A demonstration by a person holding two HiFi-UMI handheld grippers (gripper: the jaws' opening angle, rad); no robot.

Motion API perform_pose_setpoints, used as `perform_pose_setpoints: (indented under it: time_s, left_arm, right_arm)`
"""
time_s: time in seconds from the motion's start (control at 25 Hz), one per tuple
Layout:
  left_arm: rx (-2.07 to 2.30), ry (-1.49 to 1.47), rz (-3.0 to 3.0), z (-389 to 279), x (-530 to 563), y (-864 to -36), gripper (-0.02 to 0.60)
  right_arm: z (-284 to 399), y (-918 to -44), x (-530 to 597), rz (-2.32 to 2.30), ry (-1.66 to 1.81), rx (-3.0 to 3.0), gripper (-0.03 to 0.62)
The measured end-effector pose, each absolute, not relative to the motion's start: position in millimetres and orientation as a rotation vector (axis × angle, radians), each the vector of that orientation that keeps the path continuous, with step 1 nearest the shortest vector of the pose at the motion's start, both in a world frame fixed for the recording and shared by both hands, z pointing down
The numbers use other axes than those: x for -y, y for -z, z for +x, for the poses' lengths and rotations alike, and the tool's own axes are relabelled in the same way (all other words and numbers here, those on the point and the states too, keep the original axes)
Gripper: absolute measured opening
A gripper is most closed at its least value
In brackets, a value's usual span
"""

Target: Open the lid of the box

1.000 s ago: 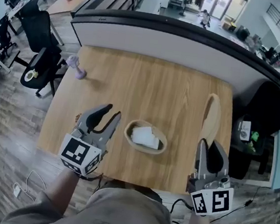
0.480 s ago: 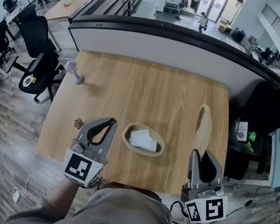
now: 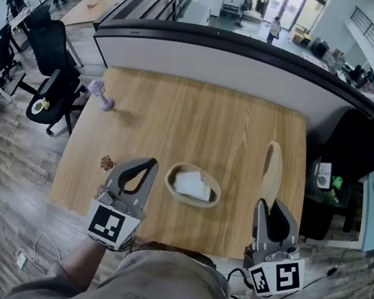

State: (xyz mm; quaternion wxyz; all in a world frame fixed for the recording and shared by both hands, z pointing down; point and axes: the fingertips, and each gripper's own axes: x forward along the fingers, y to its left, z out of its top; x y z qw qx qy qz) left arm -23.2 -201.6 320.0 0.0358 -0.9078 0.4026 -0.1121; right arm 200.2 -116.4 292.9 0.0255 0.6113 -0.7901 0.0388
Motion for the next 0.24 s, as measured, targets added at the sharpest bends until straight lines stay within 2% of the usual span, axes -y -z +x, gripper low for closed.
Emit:
perform_pose_setpoints:
  time_s: [0.24]
  left_arm:
    - [-1.239,0.351,-2.772,-23.7,201.2,-316.4,0.002]
  right_arm:
    - [200.1,-283.6,116.3,1.89,-0.076,2.433,0.078]
